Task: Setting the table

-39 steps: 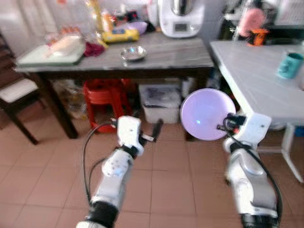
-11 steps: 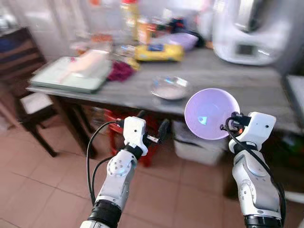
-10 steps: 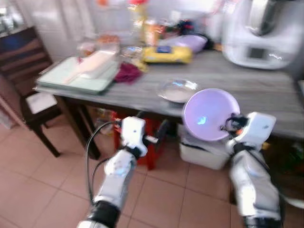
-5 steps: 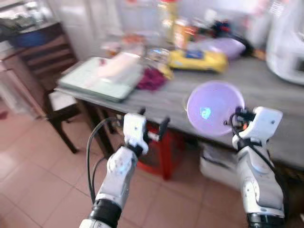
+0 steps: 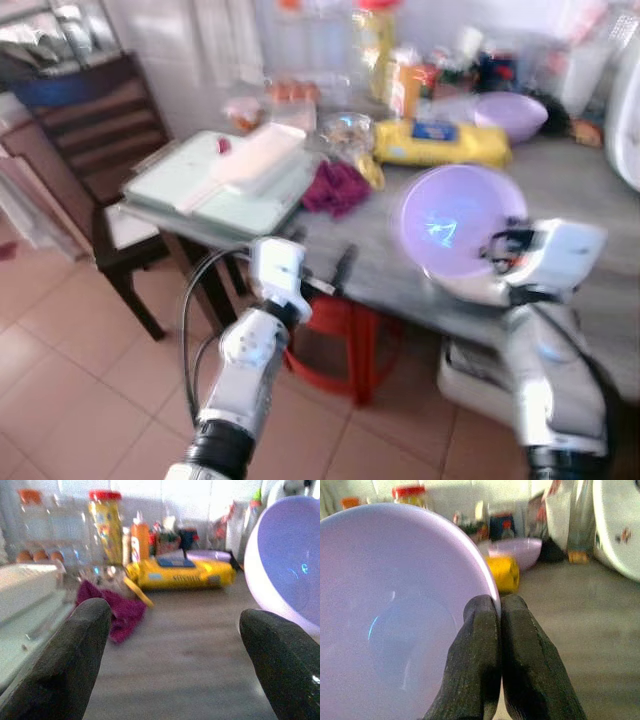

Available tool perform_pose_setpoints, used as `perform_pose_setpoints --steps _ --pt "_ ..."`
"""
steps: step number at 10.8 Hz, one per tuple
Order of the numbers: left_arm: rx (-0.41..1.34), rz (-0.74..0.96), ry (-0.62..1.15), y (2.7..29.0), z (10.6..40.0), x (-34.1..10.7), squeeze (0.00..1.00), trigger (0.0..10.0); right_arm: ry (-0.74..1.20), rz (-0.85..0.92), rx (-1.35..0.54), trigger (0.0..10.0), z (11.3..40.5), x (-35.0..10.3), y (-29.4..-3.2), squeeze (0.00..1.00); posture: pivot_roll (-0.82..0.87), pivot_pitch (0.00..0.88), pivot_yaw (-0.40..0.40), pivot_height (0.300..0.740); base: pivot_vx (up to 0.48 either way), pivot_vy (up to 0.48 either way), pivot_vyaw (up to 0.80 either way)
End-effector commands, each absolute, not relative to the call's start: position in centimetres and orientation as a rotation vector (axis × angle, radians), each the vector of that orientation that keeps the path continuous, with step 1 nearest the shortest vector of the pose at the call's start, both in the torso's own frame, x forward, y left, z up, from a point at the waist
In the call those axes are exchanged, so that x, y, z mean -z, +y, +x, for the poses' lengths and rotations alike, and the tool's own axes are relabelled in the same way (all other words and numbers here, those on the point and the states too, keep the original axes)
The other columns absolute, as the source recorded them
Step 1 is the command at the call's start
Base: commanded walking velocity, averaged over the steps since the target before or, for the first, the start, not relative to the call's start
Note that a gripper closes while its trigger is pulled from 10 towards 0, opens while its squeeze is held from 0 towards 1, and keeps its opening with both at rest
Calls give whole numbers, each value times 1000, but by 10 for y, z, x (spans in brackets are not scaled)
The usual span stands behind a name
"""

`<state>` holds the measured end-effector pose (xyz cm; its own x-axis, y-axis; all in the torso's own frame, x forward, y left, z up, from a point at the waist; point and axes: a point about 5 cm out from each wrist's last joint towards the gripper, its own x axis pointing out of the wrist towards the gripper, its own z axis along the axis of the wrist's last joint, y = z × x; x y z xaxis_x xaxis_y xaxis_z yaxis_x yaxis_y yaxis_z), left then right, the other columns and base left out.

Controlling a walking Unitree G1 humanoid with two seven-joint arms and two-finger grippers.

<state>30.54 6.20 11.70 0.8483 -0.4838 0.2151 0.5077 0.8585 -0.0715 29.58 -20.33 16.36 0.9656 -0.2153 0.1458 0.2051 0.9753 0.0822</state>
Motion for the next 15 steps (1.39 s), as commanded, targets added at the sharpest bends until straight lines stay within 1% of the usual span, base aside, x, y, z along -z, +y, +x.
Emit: perform_pose_setpoints --steps 1,5,6,9,12,13,15 --pt "520 -122 -187 74 303 -116 0 10000 -172 85 195 10000 297 -170 -196 0 -189 31 56 740 0 0 0" --pt "556 -92 -140 82 296 -107 0 10000 -167 78 219 10000 300 -172 -203 0 -188 36 53 740 0 0 0" --pt "611 -82 -129 79 291 -106 0 10000 -153 72 231 10000 304 -174 -206 0 -186 41 53 740 0 0 0" --pt "779 -51 -125 74 276 -107 0 10000 -46 112 249 10000 329 -174 -220 0 -179 56 59 740 0 0 0" --pt "827 -44 -130 71 272 -109 0 10000 39 198 264 10000 352 -180 -219 0 -173 59 59 740 0 0 0" --pt "845 -34 -135 70 272 -111 0 10000 104 222 278 10000 357 -178 -217 0 -172 59 58 740 0 0 0" --pt "851 -32 -133 67 270 -110 0 10000 166 264 285 10000 361 -171 -215 0 -172 58 57 740 0 0 0"
